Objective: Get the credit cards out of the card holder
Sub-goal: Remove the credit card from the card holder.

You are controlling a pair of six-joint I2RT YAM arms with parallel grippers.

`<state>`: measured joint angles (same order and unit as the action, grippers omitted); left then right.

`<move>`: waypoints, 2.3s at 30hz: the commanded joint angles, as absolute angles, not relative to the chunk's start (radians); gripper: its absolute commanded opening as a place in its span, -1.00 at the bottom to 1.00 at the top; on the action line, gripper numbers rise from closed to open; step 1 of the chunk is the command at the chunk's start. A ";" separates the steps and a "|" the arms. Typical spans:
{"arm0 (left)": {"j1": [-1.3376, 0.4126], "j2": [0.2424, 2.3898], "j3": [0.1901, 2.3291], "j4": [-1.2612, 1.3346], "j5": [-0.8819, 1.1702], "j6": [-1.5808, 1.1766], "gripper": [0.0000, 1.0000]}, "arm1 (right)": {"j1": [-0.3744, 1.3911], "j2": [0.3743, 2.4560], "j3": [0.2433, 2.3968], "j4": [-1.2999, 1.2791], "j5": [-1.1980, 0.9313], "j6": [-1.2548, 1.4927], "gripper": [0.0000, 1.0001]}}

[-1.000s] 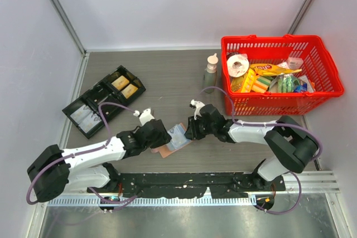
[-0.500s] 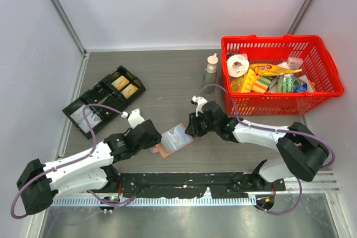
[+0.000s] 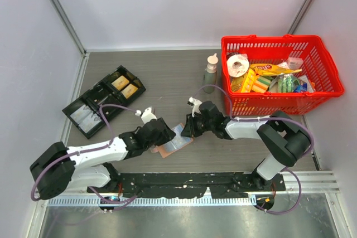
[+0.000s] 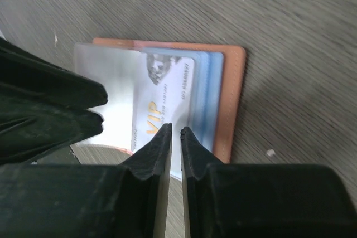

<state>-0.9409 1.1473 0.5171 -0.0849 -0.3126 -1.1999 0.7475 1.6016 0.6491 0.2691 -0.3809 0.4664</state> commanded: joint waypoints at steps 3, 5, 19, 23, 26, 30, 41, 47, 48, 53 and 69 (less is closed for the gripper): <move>-0.905 1.200 0.338 0.274 -0.258 -1.298 -0.26 | 0.710 1.605 0.583 0.368 -0.423 0.506 -0.67; -0.902 1.209 0.310 0.327 -0.249 -1.301 -0.28 | 0.707 1.608 0.571 0.371 -0.429 0.503 -0.67; -0.902 1.279 0.278 0.509 -0.199 -1.319 -0.38 | 0.693 1.626 0.546 0.393 -0.443 0.512 -0.68; -0.902 1.266 0.293 0.369 -0.236 -1.342 -0.26 | 0.689 1.631 0.538 0.399 -0.445 0.517 -0.69; -0.902 1.258 0.295 0.286 -0.258 -1.364 -0.17 | 0.686 1.632 0.535 0.399 -0.445 0.517 -0.70; -0.902 1.262 0.316 0.213 -0.256 -1.358 -0.11 | 0.683 1.638 0.537 0.399 -0.443 0.520 -0.71; -0.902 1.327 0.284 0.486 -0.176 -1.335 -0.31 | 0.681 1.649 0.532 0.403 -0.443 0.529 -0.75; -0.902 1.197 0.236 0.541 -0.202 -1.325 -0.69 | 0.666 1.684 0.525 0.402 -0.436 0.545 -0.78; -0.900 1.183 0.230 0.552 -0.207 -1.325 -0.77 | 0.664 1.687 0.525 0.402 -0.436 0.548 -0.78; -0.900 1.098 0.203 0.581 -0.225 -1.327 -1.00 | 0.660 1.701 0.525 0.396 -0.422 0.552 -0.79; -0.900 1.045 0.190 0.279 -0.247 -1.365 -1.00 | 0.644 1.566 0.552 0.348 -0.420 0.561 -0.73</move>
